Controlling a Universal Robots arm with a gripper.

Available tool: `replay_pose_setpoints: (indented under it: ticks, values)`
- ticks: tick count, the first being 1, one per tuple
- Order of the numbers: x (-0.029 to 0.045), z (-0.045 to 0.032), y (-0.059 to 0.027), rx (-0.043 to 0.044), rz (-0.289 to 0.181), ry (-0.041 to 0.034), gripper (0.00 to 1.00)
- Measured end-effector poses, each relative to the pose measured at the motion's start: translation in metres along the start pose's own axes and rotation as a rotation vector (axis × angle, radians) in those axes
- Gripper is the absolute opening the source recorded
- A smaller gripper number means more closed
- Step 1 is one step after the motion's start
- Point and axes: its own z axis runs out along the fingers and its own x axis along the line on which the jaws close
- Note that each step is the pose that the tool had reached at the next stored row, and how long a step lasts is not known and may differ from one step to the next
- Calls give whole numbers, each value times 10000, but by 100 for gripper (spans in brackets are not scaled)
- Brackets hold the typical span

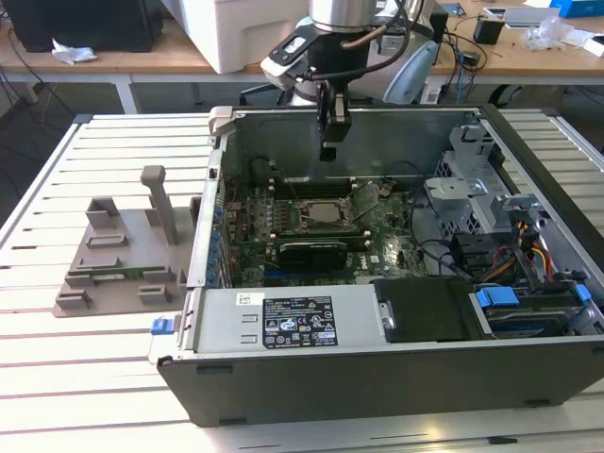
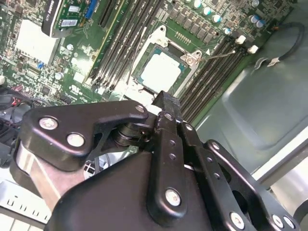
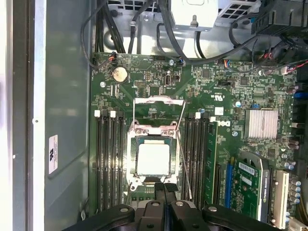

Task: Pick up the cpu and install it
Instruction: 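Place the cpu into insertion slot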

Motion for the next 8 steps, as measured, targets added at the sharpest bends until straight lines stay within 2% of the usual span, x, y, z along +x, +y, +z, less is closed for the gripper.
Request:
replay_pose_setpoints:
  ticks: [8]
  values:
    - [0, -1, 0, 1, 0, -1, 11]
